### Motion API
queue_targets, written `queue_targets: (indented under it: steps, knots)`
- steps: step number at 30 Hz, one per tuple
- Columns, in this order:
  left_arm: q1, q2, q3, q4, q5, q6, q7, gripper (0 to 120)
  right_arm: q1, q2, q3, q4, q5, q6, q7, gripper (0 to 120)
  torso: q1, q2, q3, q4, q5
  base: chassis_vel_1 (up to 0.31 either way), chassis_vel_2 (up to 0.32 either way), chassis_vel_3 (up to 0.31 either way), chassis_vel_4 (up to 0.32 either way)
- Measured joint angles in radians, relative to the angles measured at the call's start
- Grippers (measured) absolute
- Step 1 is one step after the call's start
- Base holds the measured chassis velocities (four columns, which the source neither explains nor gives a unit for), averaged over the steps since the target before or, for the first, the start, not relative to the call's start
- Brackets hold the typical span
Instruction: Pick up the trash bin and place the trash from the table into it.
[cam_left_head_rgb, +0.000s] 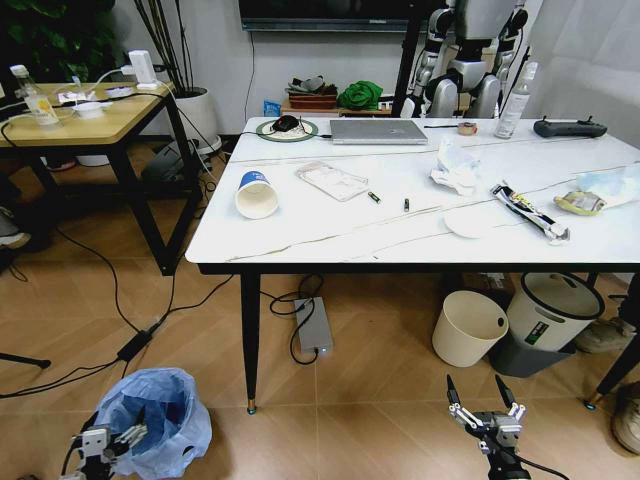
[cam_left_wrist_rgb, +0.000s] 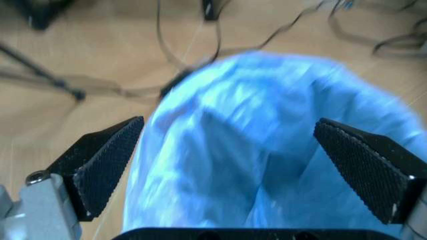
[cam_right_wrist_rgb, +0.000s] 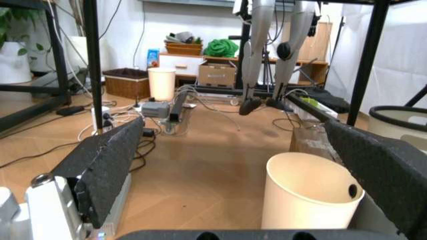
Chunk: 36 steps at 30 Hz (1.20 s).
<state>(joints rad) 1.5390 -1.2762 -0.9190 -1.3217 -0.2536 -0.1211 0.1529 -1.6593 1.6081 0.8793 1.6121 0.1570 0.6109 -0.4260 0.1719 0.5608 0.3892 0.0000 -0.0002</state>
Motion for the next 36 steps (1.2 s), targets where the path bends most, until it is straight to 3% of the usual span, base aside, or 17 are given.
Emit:
queue_targets:
  steps: [7, 11, 22, 36]
  knots:
    - [-0.069, 0.017, 0.012, 0.102, -0.038, 0.151, -0.026, 100, -0.006, 0.0, -0.007, -0.007, 0.0, 0.006, -0.007, 100, 0.001, 0.003, 0.002, 0.0001, 0.0, 0.0, 0.0, 0.0, 0.0]
    - [-0.093, 0.022, 0.009, 0.13, -0.051, 0.168, -0.026, 100, -0.008, 0.0, -0.008, -0.007, -0.001, 0.006, -0.008, 100, 0.002, 0.004, 0.002, 0.0001, -0.0001, 0.0, 0.0, 0.0, 0.0]
    - [-0.182, 0.056, 0.011, 0.222, -0.07, 0.142, -0.026, 100, -0.01, 0.0, -0.01, -0.005, -0.011, 0.005, -0.008, 100, 0.003, 0.007, 0.004, 0.0001, 0.0003, 0.0, 0.0, 0.0, 0.0]
    - [-0.291, 0.04, 0.028, 0.35, -0.023, 0.125, -0.01, 100, -0.008, 0.0, -0.008, 0.001, -0.018, -0.007, -0.008, 100, 0.003, 0.008, 0.005, 0.0, 0.0001, 0.0, 0.0, 0.0, 0.0]
